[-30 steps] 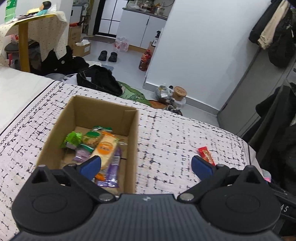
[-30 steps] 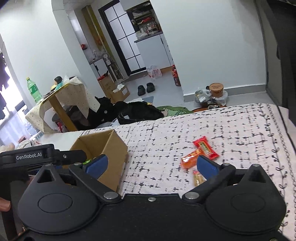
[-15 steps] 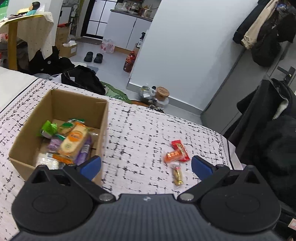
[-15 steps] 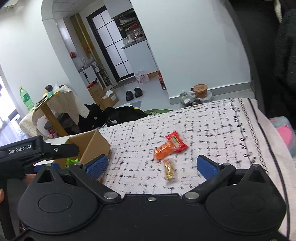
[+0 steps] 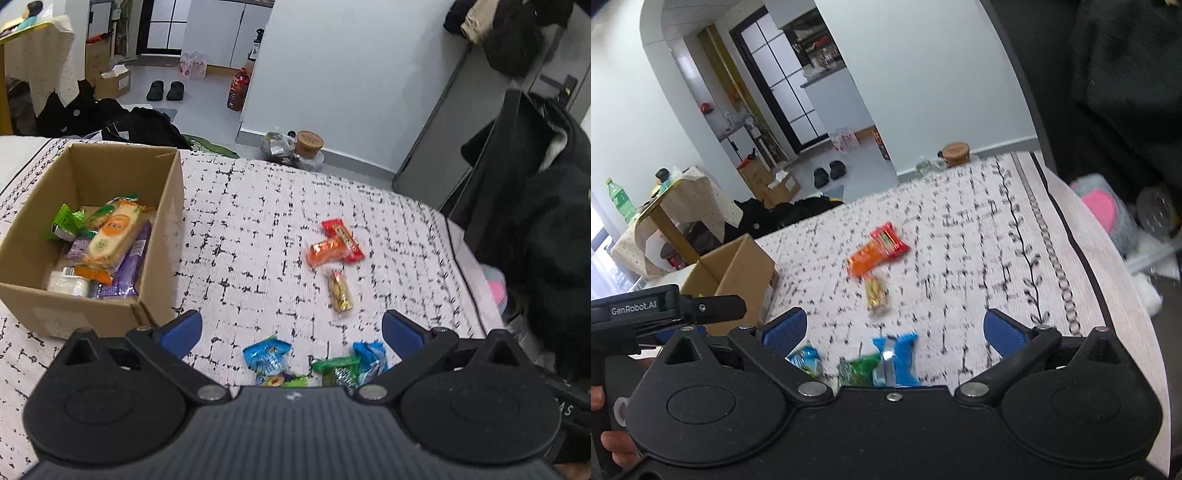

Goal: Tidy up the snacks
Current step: 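Grasp the blue-and-green packet with the left tool while the right tool grasps the blue packet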

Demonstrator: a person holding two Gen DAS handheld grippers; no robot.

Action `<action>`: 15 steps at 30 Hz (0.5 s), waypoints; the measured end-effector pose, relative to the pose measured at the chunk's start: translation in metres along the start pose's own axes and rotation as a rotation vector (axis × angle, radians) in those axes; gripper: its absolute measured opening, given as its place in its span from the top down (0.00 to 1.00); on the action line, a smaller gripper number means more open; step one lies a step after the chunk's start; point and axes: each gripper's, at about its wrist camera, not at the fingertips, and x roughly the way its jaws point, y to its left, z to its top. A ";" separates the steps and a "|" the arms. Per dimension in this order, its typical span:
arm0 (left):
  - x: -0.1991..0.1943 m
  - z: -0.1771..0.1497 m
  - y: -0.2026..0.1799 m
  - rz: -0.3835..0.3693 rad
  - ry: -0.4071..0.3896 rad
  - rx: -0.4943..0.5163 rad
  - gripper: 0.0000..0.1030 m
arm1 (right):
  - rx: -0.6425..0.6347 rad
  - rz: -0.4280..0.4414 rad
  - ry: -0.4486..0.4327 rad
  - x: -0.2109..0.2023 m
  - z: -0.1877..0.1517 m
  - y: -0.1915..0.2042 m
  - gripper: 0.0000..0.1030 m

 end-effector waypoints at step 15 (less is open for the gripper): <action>0.044 -0.029 -0.002 0.002 0.079 0.013 0.19 | -0.002 -0.001 0.109 0.031 -0.022 -0.001 0.44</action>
